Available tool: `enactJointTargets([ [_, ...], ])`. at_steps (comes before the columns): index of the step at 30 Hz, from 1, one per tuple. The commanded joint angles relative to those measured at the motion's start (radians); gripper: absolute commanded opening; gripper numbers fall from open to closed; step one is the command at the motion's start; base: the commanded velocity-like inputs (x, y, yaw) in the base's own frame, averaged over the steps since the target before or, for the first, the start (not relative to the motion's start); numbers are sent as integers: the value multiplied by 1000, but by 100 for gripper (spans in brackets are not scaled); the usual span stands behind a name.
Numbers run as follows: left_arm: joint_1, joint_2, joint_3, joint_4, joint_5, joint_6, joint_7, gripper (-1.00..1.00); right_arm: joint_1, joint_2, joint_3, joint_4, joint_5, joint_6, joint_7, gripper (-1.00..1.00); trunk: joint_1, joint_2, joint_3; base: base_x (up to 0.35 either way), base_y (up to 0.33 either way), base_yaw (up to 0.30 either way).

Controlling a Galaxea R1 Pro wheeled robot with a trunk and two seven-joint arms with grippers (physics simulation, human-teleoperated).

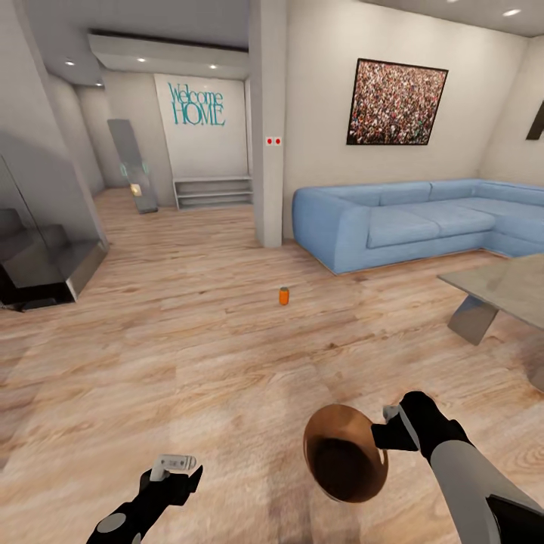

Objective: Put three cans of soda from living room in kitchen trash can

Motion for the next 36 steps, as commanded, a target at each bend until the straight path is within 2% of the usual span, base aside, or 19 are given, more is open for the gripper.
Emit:
enactJointTargets([
  [1, 0, 0, 0, 0, 0, 0, 0, 100, 0, 0, -3, 0, -20, 3, 11, -100, -4, 7, 3, 0, 0, 0],
  [8, 0, 0, 1, 7, -1, 1, -7, 100, 1, 0, 3, -3, -20, -29, 24, -100, -31, 56, 25, 0, 0, 0],
  [13, -16, 1, 4, 14, 1, 21, -7, 100, 0, -1, 6, -5, -19, -41, 83, -100, -50, 91, 41, 0, 0, 0],
  [14, -44, 2, 6, -2, 2, 64, -8, 100, 0, -6, 6, -6, -19, -42, 109, -100, -54, 98, 44, 0, 0, 0],
  [19, -124, 5, 7, -46, 3, 184, -9, 100, -1, -15, 5, -7, -17, -42, 166, -100, -73, 133, 60, 0, 0, 0],
  [21, -175, 5, 8, -72, 3, 268, -10, 100, -1, -16, 6, -8, -14, -42, 175, -100, -81, 147, 66, 0, 0, 0],
  [24, -226, 5, 8, -96, 3, 331, -9, 100, -2, -17, 6, -8, -12, -42, 179, -100, -92, 168, 75, 0, 0, 0],
  [26, -279, 6, 8, -106, 0, 376, -9, 100, -2, -18, 5, -16, -12, -42, 181, -100, -100, 182, 82, 0, 0, 0],
  [29, -339, 7, 11, -99, -3, 417, -11, 100, -2, -18, 5, -30, -11, -40, 182, -100, -111, 203, 91, 0, 0, 0],
  [31, -380, 7, 12, -57, -4, 438, -11, 100, -2, -19, 5, -38, -9, -37, 182, -100, -119, 217, 97, 0, 0, 0],
  [36, -402, 7, 10, -17, -3, 455, -9, 100, -2, -18, 4, -42, -8, -30, 180, -100, -138, 252, 113, 0, 0, 0],
])
